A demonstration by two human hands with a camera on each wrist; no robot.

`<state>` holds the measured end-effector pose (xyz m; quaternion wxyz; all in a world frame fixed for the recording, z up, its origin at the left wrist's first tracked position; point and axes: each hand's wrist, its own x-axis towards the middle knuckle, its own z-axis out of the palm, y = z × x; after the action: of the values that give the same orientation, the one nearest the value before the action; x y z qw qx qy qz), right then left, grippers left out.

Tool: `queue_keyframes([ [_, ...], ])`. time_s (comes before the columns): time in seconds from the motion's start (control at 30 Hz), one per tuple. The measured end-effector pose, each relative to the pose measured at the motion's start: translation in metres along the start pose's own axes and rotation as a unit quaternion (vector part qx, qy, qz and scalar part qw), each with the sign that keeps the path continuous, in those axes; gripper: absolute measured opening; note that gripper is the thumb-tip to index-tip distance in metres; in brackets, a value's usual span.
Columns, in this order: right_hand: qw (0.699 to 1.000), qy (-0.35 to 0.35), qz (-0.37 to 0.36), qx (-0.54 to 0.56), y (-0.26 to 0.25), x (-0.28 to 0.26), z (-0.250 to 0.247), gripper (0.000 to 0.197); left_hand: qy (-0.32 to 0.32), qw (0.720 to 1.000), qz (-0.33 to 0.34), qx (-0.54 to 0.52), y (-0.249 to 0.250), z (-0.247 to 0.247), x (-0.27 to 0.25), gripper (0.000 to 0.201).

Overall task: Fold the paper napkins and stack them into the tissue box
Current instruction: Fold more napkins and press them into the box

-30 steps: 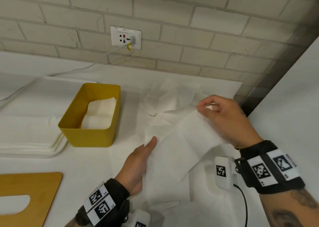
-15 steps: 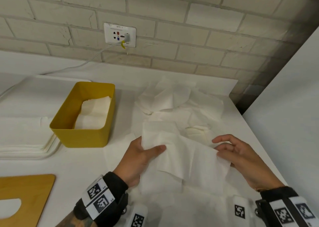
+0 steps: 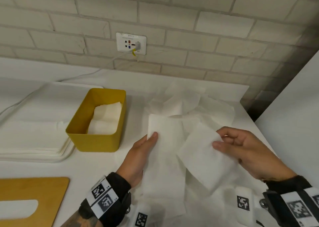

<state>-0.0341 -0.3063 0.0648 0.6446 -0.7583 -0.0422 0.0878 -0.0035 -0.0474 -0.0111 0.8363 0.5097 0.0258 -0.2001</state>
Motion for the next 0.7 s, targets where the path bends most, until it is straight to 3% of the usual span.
queue_keyframes([
  [0.13,0.983,0.031,-0.067,0.169,-0.011,0.002,0.027,0.043,0.012,0.999,-0.013,-0.048,-0.005,0.001,0.001,0.036],
  [0.2,0.979,0.071,-0.041,0.185,-0.001,0.013,0.047,0.034,0.009,0.998,-0.022,-0.066,-0.009,0.005,0.001,0.041],
  [0.33,0.978,0.161,0.031,0.131,0.032,0.026,0.084,0.019,-0.009,0.993,-0.056,-0.108,-0.010,0.009,0.001,0.054],
  [0.6,0.973,0.212,0.040,0.080,0.049,0.025,0.096,0.012,-0.021,0.990,-0.070,-0.123,-0.017,0.001,0.002,0.066],
  [0.7,0.976,0.204,0.046,0.063,0.048,0.025,0.098,0.011,-0.027,0.993,-0.063,-0.097,-0.015,0.003,0.004,0.060],
])
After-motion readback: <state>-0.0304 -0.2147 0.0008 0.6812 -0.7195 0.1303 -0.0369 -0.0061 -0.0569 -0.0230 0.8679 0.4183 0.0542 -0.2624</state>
